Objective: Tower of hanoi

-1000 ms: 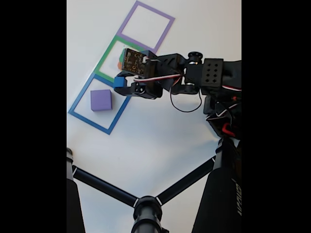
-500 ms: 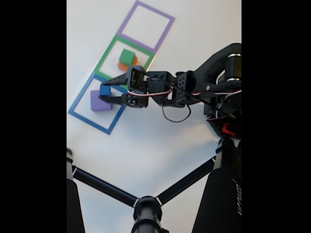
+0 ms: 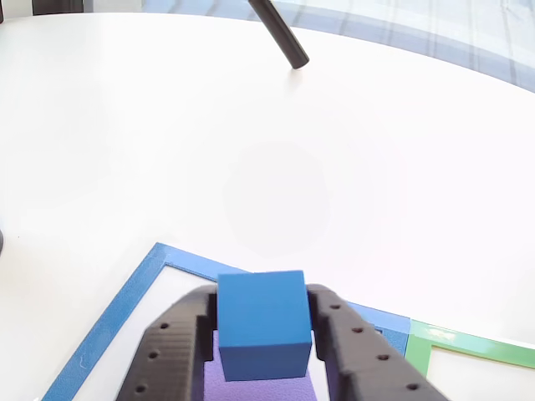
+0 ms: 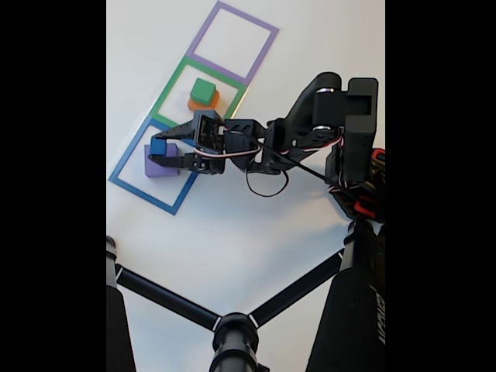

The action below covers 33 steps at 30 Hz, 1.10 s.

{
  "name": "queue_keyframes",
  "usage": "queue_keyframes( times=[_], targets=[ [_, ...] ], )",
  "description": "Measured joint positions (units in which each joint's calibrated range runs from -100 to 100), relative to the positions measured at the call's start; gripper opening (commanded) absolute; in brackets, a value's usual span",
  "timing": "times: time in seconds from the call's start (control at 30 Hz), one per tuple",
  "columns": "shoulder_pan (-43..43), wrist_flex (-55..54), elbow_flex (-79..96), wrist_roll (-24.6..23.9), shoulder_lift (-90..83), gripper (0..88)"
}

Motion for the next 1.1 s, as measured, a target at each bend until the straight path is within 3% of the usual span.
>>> queue_keyframes(
  times=[0.57,0.67,0.83,1.1],
  targets=[
    [-0.70,-1.45,0.00,0.00,4.31,4.0],
    [-1.17,-1.69,0.00,0.00,4.31,7.9],
    [-1.05,-2.98,-0.09,0.00,5.40,23.8],
    [-1.05,-2.98,-0.09,0.00,5.40,24.3]
  ],
)
